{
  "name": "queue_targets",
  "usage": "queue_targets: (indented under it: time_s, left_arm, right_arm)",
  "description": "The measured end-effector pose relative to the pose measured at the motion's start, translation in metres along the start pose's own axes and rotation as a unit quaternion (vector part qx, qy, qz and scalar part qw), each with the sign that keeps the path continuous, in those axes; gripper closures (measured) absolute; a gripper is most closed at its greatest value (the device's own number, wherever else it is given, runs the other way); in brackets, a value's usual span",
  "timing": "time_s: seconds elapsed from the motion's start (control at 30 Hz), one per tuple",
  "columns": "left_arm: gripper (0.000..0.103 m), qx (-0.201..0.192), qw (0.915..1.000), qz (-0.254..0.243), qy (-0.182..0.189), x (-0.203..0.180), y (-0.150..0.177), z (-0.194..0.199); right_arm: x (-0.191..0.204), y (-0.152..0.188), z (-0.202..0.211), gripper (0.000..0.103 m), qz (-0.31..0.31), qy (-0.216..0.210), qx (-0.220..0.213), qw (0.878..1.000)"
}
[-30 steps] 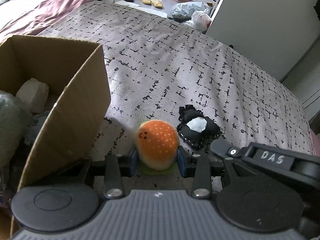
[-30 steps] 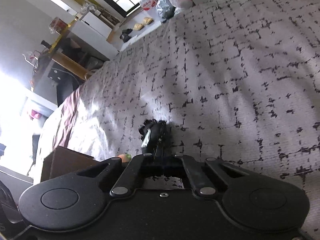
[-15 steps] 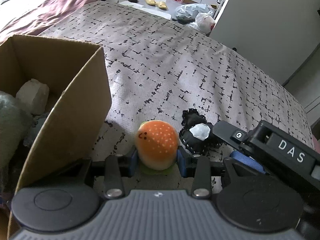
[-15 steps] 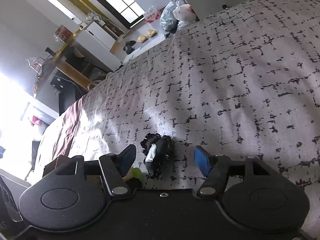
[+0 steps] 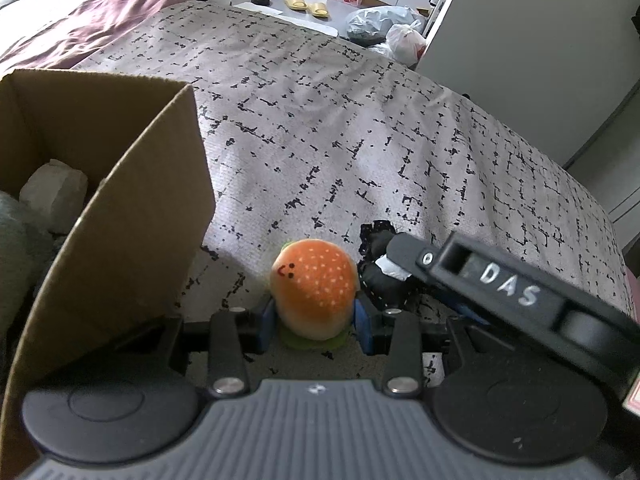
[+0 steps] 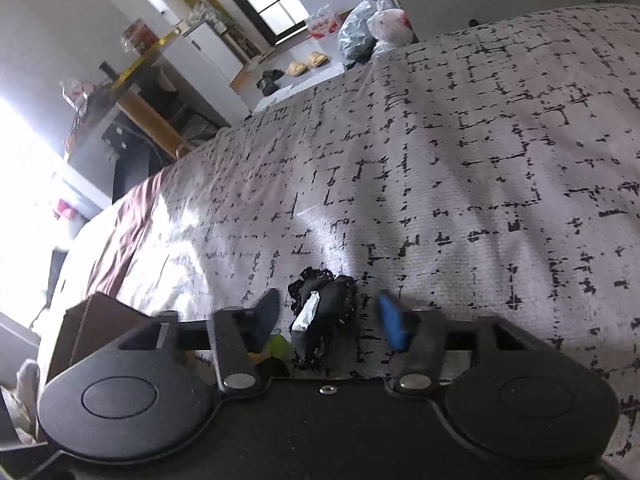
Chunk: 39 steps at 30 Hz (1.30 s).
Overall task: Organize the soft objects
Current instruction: 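Close the right gripper on the black-and-white plush while the left gripper holds the burger, then lift both plushes and carry them over the cardboard box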
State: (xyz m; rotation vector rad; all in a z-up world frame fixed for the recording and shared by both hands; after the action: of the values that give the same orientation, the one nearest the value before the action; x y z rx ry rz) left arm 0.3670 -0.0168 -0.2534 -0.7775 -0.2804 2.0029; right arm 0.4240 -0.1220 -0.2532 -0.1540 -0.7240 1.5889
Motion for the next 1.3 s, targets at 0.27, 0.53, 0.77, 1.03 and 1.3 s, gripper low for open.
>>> queue_targets:
  time_s: [0.27,0.53,0.77,1.03,1.3]
  left_arm:
    - [0.064,0.002,1.0000,-0.008,0.004,-0.002,0.002,0.003]
    - [0.064,0.005,0.9999,-0.008,0.014,-0.010,0.006,0.020]
    - [0.064,-0.003,0.9994,-0.022,0.025,-0.023,0.011,0.045]
    - [0.064,-0.017,0.9987,-0.033,0.034,-0.029,0.011,0.078]
    - [0.064,-0.026,0.9982,-0.038,0.037,-0.024,0.012,0.108]
  right_arm:
    - [-0.001,0.003,0.008,0.087,0.004,0.003,0.008,1.000]
    - [-0.020,-0.001,0.044,0.089,-0.030,0.022,-0.023,0.999]
    - [-0.034,-0.003,0.082,0.089,-0.041,0.036,-0.042,0.998]
    - [-0.028,0.002,0.109,0.089,-0.029,0.051,-0.064,0.996]
    - [-0.023,0.012,0.136,0.089,-0.026,0.046,-0.084,0.995]
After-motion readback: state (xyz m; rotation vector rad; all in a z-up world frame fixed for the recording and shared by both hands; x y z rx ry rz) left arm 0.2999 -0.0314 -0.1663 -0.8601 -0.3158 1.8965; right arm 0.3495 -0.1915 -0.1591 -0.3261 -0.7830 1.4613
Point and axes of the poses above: each gripper's, at about its wrist camera, not at the fingertips, and z roughly against the way its jaws point, x to its left, y to its underside, the point moved 5 cm from there along -z, roughly the way its jaws point, and after that the axes turned 14 degrees about y, right-handed, at the moved point
